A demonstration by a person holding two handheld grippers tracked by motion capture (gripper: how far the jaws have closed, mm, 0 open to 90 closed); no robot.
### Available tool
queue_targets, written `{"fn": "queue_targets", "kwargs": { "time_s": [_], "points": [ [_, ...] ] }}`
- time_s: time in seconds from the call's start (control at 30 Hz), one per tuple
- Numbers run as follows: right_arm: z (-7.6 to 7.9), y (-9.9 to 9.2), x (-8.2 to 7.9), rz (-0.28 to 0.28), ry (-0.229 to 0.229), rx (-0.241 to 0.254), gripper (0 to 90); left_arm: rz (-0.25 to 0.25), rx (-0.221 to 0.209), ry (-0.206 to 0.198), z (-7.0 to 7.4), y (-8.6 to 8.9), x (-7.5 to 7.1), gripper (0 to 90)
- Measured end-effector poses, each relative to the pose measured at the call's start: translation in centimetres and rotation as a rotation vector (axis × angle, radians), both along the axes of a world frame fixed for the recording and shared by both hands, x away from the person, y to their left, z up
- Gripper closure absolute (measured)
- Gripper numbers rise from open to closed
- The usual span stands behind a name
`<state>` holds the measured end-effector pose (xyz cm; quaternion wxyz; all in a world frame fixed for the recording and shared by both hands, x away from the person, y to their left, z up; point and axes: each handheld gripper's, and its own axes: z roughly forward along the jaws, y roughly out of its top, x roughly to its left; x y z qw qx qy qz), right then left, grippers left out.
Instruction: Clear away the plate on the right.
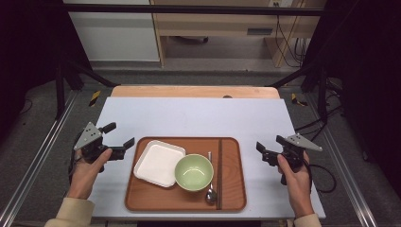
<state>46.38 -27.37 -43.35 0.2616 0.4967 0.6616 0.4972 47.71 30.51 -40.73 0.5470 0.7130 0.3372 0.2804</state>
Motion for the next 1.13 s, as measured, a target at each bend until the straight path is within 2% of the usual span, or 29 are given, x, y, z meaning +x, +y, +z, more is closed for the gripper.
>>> {"fn": "queue_targets", "kwargs": {
  "time_s": [0.3, 0.47, 0.67, 0.97, 1.13],
  "points": [
    [-0.6, -0.2, -0.1, -0.004, 0.006, -0.018, 10.8, 0.050, 0.020, 0.016, -1.3, 0.8, -0.2, 4.5],
    [-0.8, -0.3, -0.2, -0.002, 0.001, -0.030, 10.9, 0.060, 0.002, 0.011, -2.0, 1.1, -0.5, 4.5],
    [-1.3, -0.3, -0.3, 0.002, -0.016, -0.065, 10.9, 0.080, -0.010, 0.009, -3.0, 1.4, -0.9, 4.5],
    [-2.1, -0.6, -0.6, -0.008, -0.049, -0.064, 10.4, 0.095, -0.024, -0.023, -3.8, 2.0, -1.5, 4.5],
    [-2.3, -0.6, -0.7, -0.020, -0.072, -0.070, 9.2, 0.093, -0.028, -0.020, -4.2, 2.2, -1.6, 4.5]
  ]
}}
